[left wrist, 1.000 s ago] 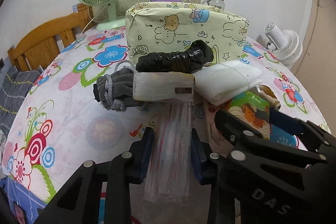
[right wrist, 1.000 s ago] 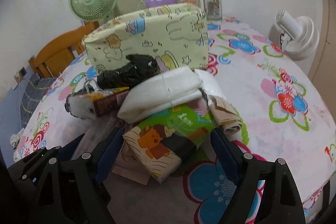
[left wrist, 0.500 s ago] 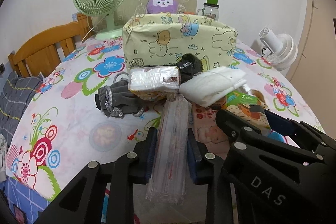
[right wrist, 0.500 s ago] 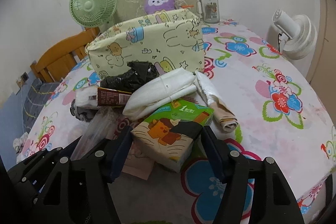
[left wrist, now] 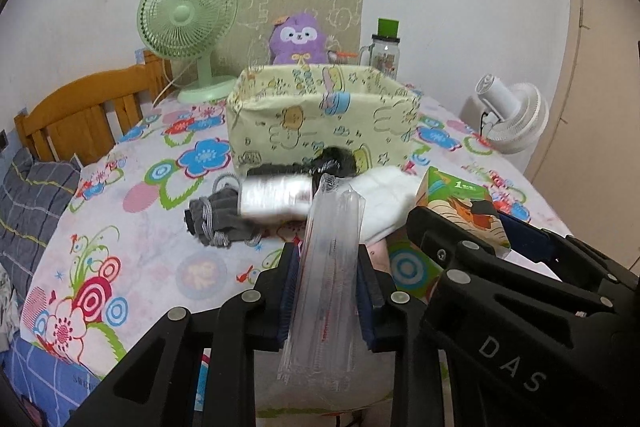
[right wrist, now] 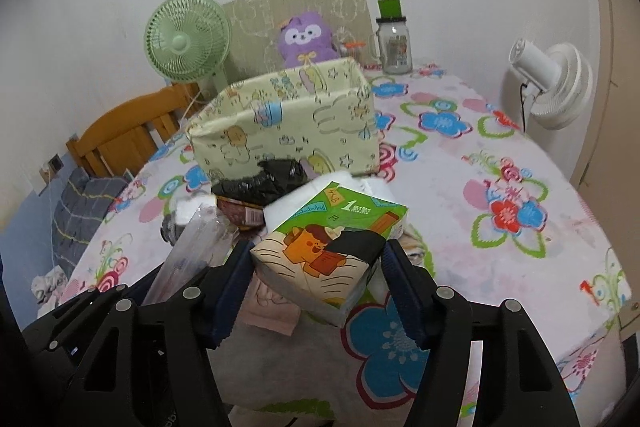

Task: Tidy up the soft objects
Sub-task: 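Close the left gripper on the straw bag while the right gripper grasps the tissue box, then carry the straw bag with the left gripper while the right gripper carries the tissue box into the basket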

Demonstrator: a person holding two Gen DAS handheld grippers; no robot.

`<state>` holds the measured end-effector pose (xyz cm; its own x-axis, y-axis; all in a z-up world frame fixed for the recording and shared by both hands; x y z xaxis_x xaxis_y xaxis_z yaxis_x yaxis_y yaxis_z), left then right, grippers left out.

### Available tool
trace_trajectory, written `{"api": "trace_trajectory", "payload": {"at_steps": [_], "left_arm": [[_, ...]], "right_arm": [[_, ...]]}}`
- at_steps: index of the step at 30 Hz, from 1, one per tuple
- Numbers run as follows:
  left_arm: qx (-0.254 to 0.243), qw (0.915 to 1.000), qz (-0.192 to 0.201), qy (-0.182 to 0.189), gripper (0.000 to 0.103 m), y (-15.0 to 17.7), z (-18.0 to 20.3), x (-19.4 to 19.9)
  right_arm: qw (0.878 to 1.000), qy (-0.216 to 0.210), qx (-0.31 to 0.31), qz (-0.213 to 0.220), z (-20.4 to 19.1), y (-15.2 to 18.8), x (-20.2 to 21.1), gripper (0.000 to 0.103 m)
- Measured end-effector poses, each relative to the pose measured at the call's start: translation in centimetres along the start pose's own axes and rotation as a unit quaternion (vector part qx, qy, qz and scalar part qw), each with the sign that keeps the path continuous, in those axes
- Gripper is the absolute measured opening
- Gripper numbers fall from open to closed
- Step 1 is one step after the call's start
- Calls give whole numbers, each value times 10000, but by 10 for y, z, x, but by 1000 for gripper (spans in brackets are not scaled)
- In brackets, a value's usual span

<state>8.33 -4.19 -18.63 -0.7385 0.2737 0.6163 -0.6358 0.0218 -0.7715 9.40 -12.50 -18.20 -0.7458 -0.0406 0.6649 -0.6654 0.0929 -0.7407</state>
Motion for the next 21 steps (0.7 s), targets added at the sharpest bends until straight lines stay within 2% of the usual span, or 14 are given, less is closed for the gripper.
{"api": "trace_trajectory", "payload": {"at_steps": [10, 21], "left_arm": [[-69, 9998, 206, 22, 26, -25, 8, 16], [-214, 9982, 519, -189, 26, -62, 13, 49]], "right_arm": [[9994, 127, -17, 322, 3, -27, 25, 68], [9978, 196, 69, 627, -1, -64, 57, 68]]}}
Point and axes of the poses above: each gripper's, at about its wrist camera, not at the fingertips, and x roughly against the way its jaws point, z to its right, y to its underside, the point moved 9 cm from there along -x, roughly the way its jaws point, and after that the axes turned 10 degrees about y, right-handed, at the moved point
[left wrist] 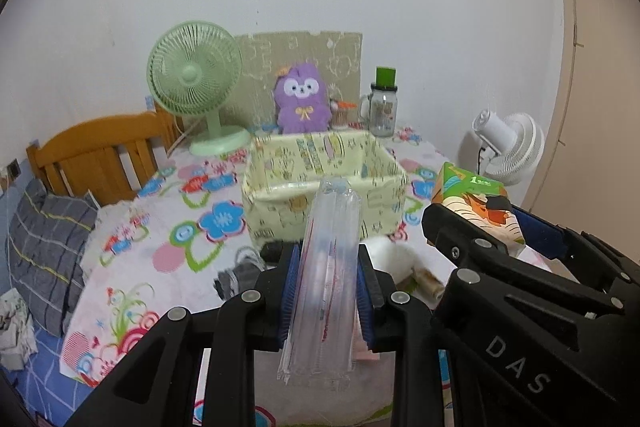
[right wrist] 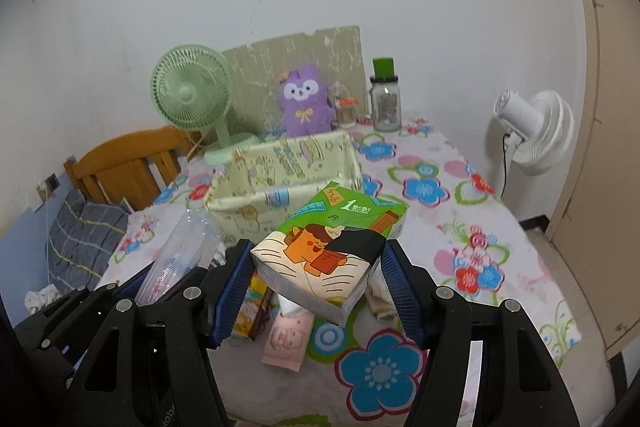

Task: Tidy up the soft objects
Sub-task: 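Carry the straw bag with the left gripper while the right gripper carries the tissue box into the basket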

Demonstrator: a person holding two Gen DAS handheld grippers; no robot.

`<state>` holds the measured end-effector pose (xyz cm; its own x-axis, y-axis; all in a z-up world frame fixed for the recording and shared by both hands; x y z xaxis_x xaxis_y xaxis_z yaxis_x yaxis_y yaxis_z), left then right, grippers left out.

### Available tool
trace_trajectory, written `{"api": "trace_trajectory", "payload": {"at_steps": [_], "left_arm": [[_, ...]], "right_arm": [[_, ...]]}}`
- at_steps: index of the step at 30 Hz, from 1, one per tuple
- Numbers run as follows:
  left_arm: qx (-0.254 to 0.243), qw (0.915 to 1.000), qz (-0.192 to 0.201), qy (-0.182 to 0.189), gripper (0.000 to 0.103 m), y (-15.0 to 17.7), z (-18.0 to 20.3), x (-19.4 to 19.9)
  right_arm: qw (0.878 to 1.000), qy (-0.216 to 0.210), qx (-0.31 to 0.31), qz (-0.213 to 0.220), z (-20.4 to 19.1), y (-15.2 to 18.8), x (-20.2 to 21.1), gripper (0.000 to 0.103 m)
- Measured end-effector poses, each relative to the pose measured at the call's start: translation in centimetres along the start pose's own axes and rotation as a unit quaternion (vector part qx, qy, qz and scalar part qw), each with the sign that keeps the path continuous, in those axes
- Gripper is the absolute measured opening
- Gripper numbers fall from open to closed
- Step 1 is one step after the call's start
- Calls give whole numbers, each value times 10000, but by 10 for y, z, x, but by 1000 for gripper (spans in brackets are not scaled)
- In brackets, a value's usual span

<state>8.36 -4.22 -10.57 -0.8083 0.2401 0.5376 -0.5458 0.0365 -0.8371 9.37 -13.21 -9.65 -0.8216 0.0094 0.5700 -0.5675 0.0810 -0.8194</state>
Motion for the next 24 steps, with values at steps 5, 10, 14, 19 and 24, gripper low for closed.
{"api": "trace_trajectory", "payload": {"at_steps": [5, 10, 14, 19, 24], "left_arm": [[-34, 9999, 122, -11, 26, -14, 0, 8], [-82, 9999, 57, 66, 27, -28, 4, 10], [-160, 9997, 207, 11, 27, -43, 6, 14], [-183, 9993, 314, -7, 27, -60, 2, 13], [-140, 9994, 302, 58, 27, -71, -2, 4]], "right_arm": [[9999, -32, 37, 109, -3, -15, 9, 68], [9998, -150, 50, 133, -7, -29, 15, 68], [9995, -259, 52, 149, -12, -40, 16, 68], [9992, -278, 100, 280, -16, -57, 15, 68], [9990, -282, 133, 324, -20, -71, 6, 68]]}}
Point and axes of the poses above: each gripper's, at about its wrist camera, not at the fingertips, and x roughly against the way its jaws point, z to its right, y to its underside, the point moved 9 cm from there along -x, roughly the way its jaws point, and after that the axes turned 10 degrees about y, right-handed, at the moved point
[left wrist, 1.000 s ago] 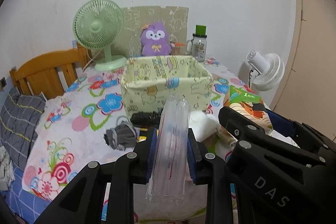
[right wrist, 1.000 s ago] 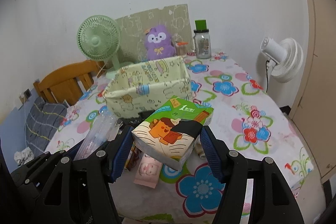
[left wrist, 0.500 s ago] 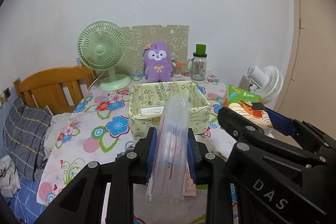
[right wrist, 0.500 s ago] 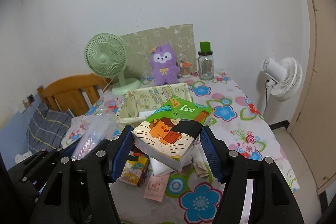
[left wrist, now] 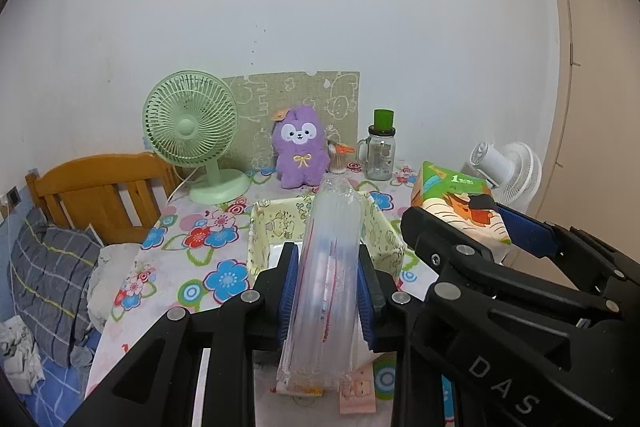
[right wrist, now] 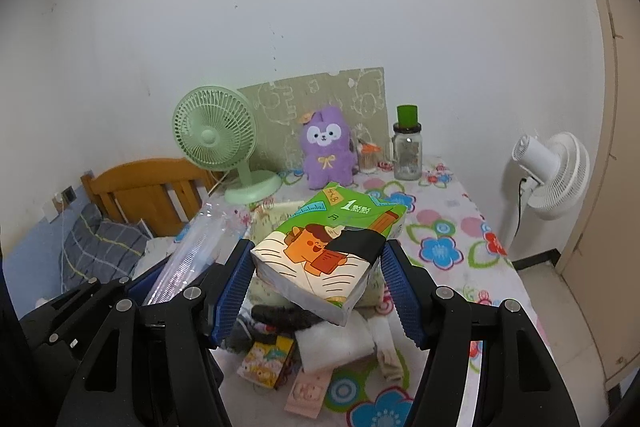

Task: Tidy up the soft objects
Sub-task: 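Carry the straw bag with the left gripper while the right gripper carries the tissue box into the basket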

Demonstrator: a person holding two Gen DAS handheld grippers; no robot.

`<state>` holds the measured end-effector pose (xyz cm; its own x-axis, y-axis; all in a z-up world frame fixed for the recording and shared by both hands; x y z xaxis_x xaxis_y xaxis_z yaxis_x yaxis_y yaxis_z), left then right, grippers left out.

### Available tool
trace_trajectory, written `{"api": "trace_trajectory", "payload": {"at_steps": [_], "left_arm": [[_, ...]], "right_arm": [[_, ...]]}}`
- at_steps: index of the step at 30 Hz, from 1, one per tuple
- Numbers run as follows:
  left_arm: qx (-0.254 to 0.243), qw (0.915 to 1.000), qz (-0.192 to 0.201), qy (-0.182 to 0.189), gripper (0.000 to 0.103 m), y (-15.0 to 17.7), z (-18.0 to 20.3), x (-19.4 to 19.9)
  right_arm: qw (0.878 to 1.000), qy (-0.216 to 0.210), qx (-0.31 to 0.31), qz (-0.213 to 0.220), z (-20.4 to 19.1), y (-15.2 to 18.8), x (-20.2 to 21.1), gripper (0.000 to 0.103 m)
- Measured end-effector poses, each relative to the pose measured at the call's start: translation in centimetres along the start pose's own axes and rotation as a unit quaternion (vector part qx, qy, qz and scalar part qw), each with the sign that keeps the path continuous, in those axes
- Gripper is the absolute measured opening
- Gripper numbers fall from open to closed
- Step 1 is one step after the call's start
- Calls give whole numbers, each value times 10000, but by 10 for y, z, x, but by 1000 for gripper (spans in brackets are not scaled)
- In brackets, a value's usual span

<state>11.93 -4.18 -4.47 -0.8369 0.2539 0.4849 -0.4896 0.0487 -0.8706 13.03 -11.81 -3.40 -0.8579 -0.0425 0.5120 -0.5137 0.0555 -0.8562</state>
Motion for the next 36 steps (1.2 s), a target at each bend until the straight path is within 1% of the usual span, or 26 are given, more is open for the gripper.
{"api": "trace_trajectory", "payload": {"at_steps": [7, 10, 19, 22, 26, 36], "left_arm": [[-33, 10000, -67, -29, 27, -13, -5, -23], [-30, 9999, -82, -89, 27, -19, -9, -36], [47, 9998, -186, -63, 27, -31, -19, -70], [98, 9996, -245, -39, 27, -33, -25, -82], [142, 9994, -317, -56, 28, -34, -32, -96], [227, 9980, -586, -48, 30, -29, -45, -136]], "right_arm": [[10000, -72, -2, -13, -4, -13, -25, 68], [10000, -61, 3, -48, -5, -19, -40, 68], [9999, -22, 19, -128, -3, -32, -78, 68], [9998, -34, 41, -166, -5, -35, -91, 68], [9995, -176, 10, -263, -9, -36, -110, 68], [9987, -125, 48, -498, -9, -32, -153, 68]]}}
Point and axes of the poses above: each gripper's, at about its wrist camera, not at the fingertips, and x roughly against the way its jaws point, z to its right, y to its underside, the point moved 9 cm from there along -x, roughly the way its jaws point, and after that the axes turned 10 degrees about y, right-handed, at the moved point
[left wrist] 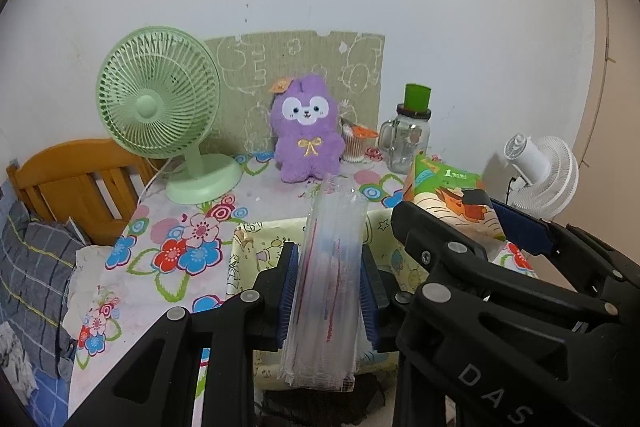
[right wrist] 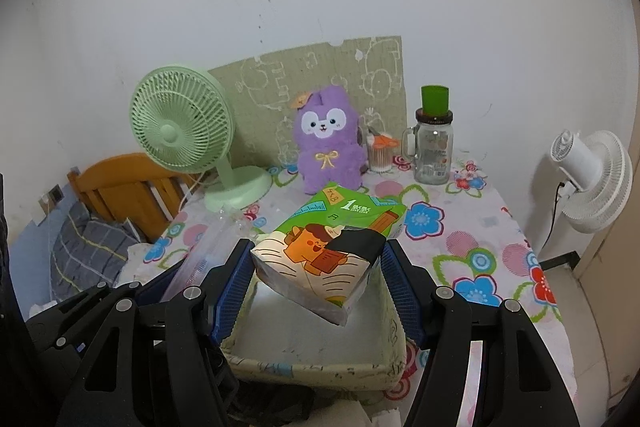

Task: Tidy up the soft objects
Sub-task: 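Carry the straw bag with the left gripper while the right gripper carries the tissue box into the basket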

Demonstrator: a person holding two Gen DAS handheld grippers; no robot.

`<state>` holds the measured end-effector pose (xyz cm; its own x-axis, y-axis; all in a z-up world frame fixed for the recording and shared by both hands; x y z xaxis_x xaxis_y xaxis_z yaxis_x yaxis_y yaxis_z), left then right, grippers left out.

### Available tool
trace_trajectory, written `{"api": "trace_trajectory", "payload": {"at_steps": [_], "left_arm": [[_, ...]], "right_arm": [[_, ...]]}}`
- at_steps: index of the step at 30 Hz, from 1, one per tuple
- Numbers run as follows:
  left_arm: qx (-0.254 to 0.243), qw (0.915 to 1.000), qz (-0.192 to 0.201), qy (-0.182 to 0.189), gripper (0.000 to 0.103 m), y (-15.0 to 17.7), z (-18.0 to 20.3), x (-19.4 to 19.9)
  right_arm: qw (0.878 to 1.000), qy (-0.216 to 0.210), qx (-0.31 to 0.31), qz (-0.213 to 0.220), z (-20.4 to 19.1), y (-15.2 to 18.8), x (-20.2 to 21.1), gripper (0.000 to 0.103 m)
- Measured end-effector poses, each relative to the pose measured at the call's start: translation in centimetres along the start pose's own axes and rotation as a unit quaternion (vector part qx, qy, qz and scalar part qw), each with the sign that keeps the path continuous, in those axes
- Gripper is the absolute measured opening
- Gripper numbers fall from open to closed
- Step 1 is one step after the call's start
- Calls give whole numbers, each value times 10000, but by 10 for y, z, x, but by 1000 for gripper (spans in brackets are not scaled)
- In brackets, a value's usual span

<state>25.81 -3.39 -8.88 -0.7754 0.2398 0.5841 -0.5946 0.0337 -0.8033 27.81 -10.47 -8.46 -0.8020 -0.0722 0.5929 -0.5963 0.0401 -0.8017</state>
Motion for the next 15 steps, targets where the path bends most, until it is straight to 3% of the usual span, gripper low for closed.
{"api": "trace_trajectory", "payload": {"at_steps": [11, 15], "left_arm": [[247, 9985, -471, 91, 31, 14, -18, -43], [384, 9975, -593, 69, 37, 19, -28, -55]], "right_arm": [[9993, -18, 98, -370, -7, 12, -43, 68], [9987, -40, 164, -478, -12, 16, -55, 68]]}}
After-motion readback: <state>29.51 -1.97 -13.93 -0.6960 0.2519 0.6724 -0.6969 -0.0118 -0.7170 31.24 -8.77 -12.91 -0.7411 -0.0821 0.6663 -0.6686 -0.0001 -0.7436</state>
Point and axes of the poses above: each gripper's, at about its wrist camera, not at the fingertips, and x roughly against the way its jaws point, z to its right, y to its underside, the point moved 9 cm from there along -x, roughly the way its jaws point, and after that the axes turned 10 degrees about y, right-handed, at the moved point
